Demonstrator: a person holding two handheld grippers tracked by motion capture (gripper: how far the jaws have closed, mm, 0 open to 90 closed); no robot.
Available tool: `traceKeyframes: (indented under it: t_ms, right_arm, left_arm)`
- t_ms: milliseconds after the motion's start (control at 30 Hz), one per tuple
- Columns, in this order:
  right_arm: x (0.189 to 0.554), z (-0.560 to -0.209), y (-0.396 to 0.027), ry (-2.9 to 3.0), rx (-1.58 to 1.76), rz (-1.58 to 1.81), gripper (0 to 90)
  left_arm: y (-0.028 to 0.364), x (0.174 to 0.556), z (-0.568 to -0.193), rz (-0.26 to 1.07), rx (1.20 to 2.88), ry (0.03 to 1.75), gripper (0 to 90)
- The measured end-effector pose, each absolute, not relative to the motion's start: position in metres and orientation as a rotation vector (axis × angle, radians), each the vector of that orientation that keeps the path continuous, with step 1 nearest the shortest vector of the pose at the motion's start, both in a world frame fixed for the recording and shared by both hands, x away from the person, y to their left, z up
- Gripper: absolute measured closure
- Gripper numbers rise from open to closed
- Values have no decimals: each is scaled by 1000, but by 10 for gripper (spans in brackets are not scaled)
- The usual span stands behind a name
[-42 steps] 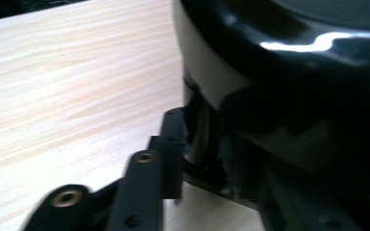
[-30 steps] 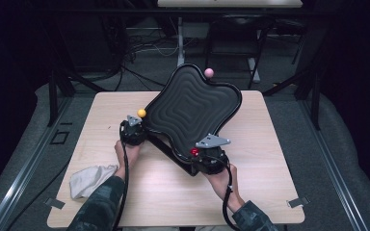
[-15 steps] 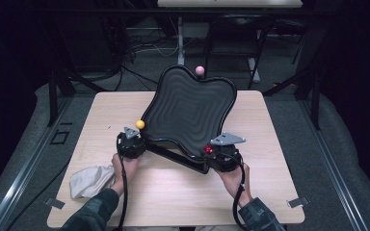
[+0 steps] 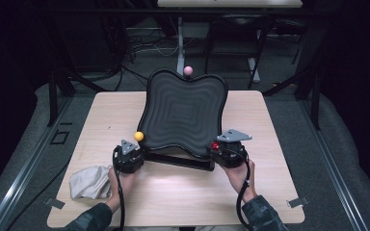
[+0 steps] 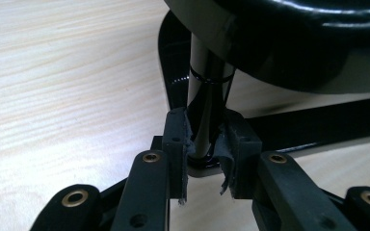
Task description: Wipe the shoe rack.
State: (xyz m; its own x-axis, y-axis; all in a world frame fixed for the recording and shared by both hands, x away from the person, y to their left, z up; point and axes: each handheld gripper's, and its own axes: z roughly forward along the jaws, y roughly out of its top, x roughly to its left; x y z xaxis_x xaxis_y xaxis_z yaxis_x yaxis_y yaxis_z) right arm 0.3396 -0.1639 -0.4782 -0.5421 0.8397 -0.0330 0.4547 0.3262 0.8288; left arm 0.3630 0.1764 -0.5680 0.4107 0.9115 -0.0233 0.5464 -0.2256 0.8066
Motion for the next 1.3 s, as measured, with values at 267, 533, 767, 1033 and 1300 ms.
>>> traceKeyframes:
  t_ms: [267, 533, 767, 1033, 1300]
  right_arm:
    - [349, -479, -171, 2109, 1142, 1111, 597]
    - [356, -479, -176, 2112, 1133, 1132, 597]
    - [357, -479, -177, 2103, 1138, 1124, 597]
    - [356, -479, -176, 2105, 1136, 1127, 594]
    - [343, -472, -187, 2131, 1160, 1100, 283]
  left_arm:
    - [173, 349, -568, 603, 1928, 1212, 743]
    - [171, 343, -567, 594, 1940, 1198, 742]
    - [171, 343, -567, 589, 1944, 1195, 742]
    - [168, 343, -566, 592, 1985, 1201, 730]
    - [176, 334, -560, 492, 2025, 1230, 385]
